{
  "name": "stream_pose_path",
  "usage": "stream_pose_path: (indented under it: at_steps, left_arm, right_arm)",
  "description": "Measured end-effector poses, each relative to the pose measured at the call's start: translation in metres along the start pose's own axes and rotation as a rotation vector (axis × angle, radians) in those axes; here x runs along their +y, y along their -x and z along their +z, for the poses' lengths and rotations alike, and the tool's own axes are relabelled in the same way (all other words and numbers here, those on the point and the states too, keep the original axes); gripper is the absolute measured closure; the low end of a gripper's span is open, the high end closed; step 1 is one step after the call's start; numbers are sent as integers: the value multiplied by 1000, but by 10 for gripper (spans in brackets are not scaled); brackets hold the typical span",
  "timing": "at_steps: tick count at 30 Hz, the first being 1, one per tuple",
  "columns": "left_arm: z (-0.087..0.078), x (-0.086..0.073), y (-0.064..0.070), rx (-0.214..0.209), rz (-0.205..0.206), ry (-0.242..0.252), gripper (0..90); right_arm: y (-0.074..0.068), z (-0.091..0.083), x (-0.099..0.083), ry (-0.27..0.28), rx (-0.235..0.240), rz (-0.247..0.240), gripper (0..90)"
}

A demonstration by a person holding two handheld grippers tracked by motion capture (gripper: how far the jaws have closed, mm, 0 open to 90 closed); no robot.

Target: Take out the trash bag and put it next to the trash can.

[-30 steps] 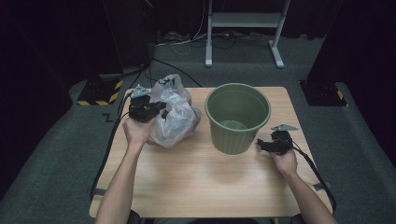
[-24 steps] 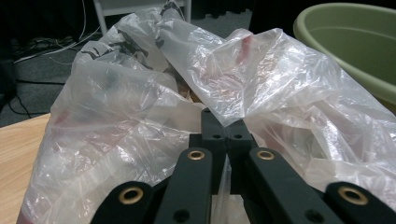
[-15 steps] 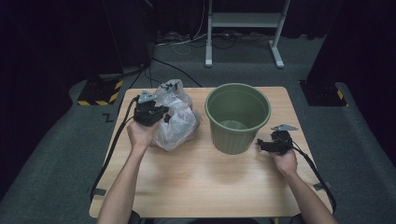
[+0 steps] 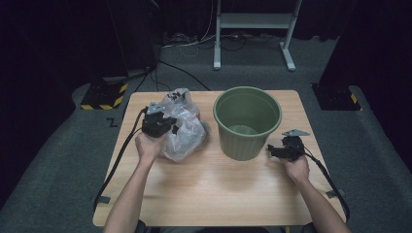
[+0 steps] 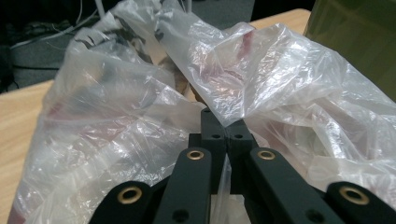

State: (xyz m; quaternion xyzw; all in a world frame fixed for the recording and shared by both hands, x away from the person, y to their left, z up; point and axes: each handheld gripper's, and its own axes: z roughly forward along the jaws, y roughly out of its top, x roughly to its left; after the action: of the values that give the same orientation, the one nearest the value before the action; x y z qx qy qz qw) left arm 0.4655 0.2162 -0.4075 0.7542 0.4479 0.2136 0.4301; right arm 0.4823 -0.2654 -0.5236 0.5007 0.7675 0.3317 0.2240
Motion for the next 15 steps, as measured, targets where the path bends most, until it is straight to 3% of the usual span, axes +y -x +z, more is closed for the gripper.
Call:
stream_pose_path:
  at_steps: [7, 13, 15]
  left_arm:
    - [7, -8, 0, -2, -4, -45, 840]
    - [12, -14, 3, 9, -8, -82, 692]
    - [15, -17, 2, 9, -31, -95, 578]
  right_arm:
    - [0, 0, 0, 0, -1, 0, 182]
    - [0, 0, 0, -1, -1, -4, 177]
    - [0, 0, 0, -1, -1, -3, 176]
